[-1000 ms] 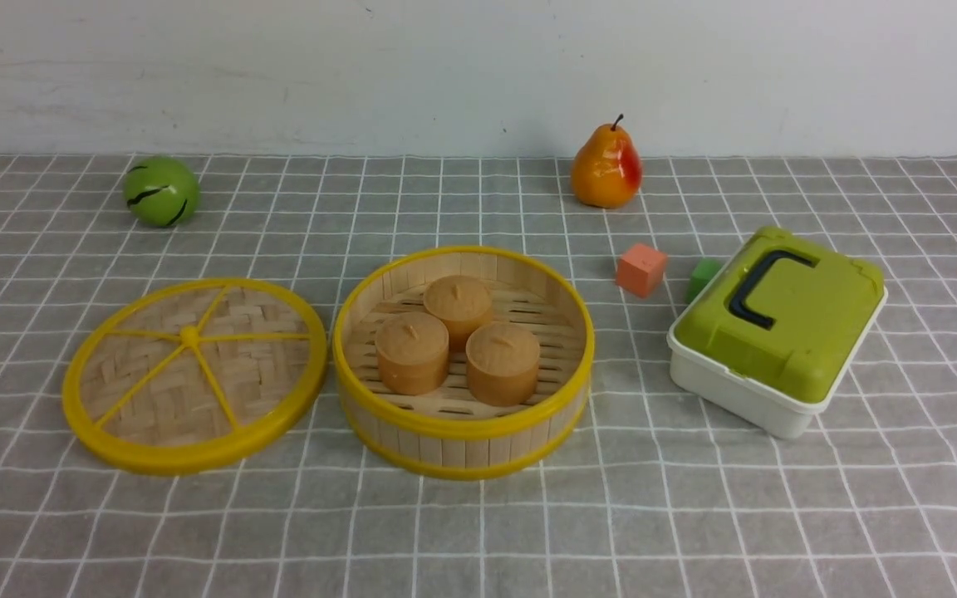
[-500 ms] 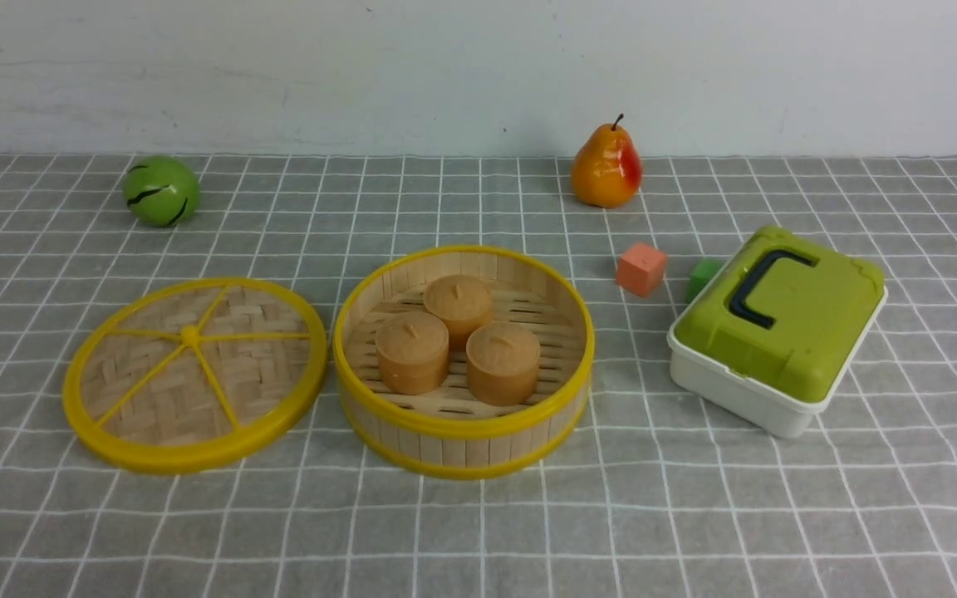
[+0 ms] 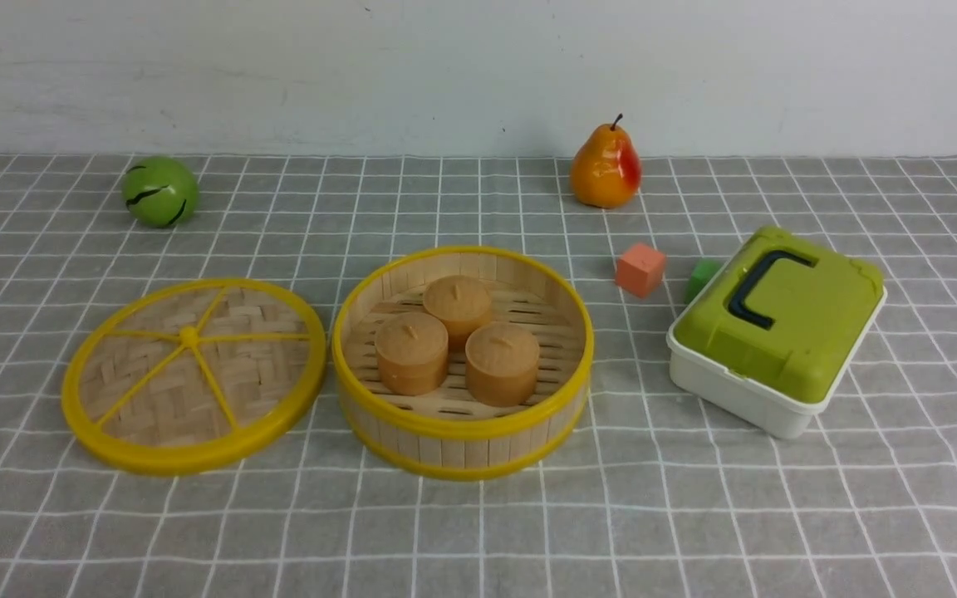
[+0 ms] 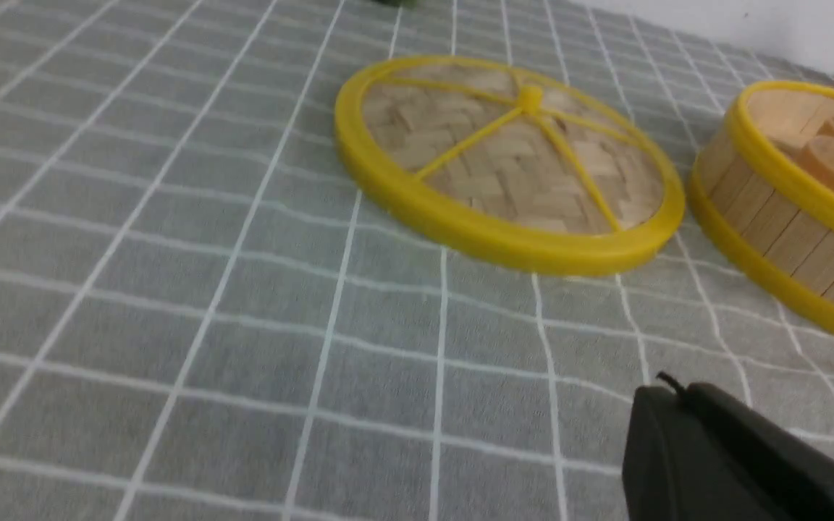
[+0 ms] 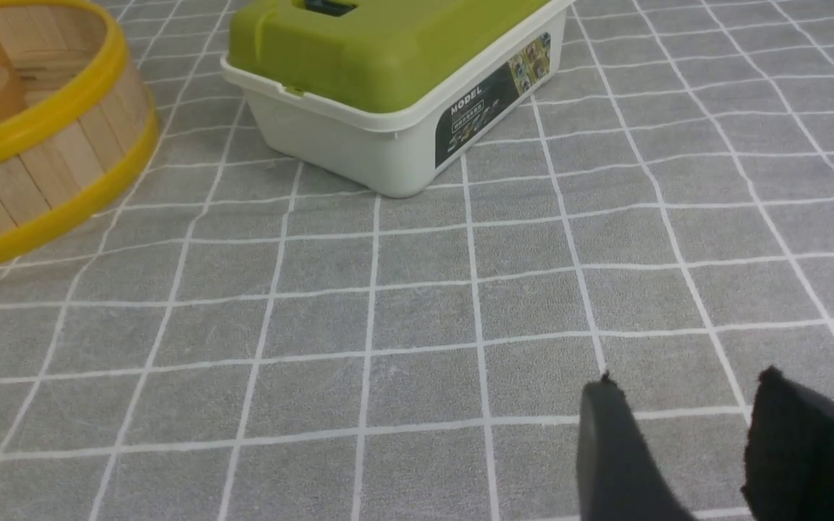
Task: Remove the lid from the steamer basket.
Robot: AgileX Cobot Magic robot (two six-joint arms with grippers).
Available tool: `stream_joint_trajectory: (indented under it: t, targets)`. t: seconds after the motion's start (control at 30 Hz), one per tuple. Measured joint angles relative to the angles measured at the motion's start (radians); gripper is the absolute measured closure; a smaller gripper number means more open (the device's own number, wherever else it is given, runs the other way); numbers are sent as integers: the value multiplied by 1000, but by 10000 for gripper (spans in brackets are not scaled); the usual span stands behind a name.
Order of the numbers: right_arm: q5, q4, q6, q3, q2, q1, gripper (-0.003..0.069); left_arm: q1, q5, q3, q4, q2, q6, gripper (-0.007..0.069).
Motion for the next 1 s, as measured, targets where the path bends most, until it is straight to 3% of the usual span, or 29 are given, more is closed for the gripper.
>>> stream_joint_trajectory:
  t: [0.47,1.0]
  targets:
    - [0,0,0,0,0,0,417,0,23,2,-70,0,179,636]
    - [0,0,0,0,0,0,418,0,25,2,-80,0,197,629]
